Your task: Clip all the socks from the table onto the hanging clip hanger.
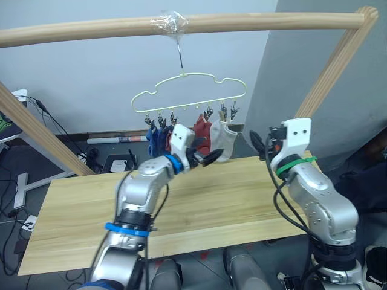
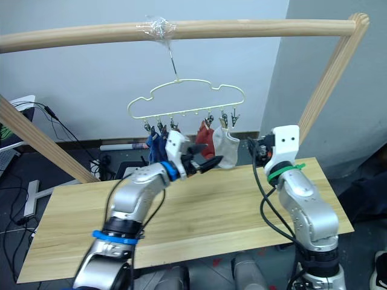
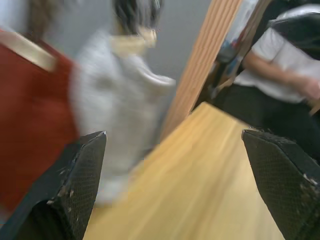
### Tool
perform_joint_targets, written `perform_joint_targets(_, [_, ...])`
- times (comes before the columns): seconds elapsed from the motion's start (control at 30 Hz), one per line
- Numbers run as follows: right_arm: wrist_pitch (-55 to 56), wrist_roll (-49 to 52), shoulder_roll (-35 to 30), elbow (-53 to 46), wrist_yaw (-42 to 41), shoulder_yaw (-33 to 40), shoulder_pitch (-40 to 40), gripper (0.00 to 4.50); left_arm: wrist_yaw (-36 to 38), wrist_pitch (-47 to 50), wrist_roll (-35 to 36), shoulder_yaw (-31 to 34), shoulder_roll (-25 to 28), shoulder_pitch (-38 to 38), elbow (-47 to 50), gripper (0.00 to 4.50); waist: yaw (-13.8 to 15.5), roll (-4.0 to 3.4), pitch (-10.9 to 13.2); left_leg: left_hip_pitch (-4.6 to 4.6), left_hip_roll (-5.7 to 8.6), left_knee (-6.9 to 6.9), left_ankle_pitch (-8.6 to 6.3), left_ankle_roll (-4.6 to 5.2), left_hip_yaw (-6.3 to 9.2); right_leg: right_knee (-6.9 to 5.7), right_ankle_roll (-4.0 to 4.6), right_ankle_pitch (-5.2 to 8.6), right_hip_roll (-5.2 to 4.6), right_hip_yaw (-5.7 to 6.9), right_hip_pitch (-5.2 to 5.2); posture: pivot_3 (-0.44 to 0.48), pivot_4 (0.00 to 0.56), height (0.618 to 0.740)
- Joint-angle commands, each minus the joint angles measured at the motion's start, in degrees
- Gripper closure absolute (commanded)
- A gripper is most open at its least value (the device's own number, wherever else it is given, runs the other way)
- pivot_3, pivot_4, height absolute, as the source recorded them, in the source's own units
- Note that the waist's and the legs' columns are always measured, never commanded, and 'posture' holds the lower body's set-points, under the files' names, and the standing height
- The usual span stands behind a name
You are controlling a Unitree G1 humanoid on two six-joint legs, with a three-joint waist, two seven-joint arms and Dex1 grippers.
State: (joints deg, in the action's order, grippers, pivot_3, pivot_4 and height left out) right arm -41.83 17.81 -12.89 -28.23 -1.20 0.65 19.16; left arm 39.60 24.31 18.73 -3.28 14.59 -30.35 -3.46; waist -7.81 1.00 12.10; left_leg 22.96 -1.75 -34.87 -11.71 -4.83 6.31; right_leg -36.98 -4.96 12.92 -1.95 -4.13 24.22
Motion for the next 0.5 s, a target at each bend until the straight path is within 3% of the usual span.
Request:
perform_joint_targets(0.03, [5.3, -2.8, 2.8, 2.0, 1.2, -0.9, 2.7, 1.74, 2.6, 0.2, 1.8, 1.7, 4.1, 0.4, 8.7, 0.00, 0.5, 0.03, 0.0, 0.01, 0.01, -0.02, 0.00, -0.01, 0.00, 0.02, 0.03, 0.01, -0.02, 0.00, -0.03, -0.062, 0.161, 0.740])
perform_joint_targets(0.13, [7.6, -5.3, 3.3, 4.8, 0.8, -2.2, 3.6, 2.76, 3.7, 1.4, 2.6, 2.3, 7.6, 1.2, 12.6, 0.00, 1.4, 0.03, 0.0, 0.03, 0.01, -0.03, 0.00, -0.01, -0.02, 0.07, 0.06, 0.03, -0.03, -0.02, -0.03, -0.033, 0.167, 0.740])
perform_joint_targets(0.27, [10.7, -7.6, 4.5, 9.5, 1.0, -2.3, 5.7, 2.76, 3.8, 2.8, 3.7, 2.9, 10.0, 1.5, 16.2, 0.00, 2.3, 0.03, 0.0, 0.02, 0.01, 0.02, 0.00, 0.00, 0.00, 0.05, 0.06, 0.03, -0.03, 0.01, -0.01, -0.018, 0.167, 0.740])
perform_joint_targets(0.5, [16.4, -11.8, 6.1, 18.9, 1.7, -2.3, 9.9, 2.76, 1.4, 2.7, 3.4, 2.6, 9.4, 1.1, 17.6, 0.00, 3.1, 0.03, 0.0, 0.01, 0.01, 0.00, 0.00, 0.00, 0.01, 0.02, 0.06, 0.02, -0.02, 0.02, -0.02, 0.017, 0.173, 0.740])
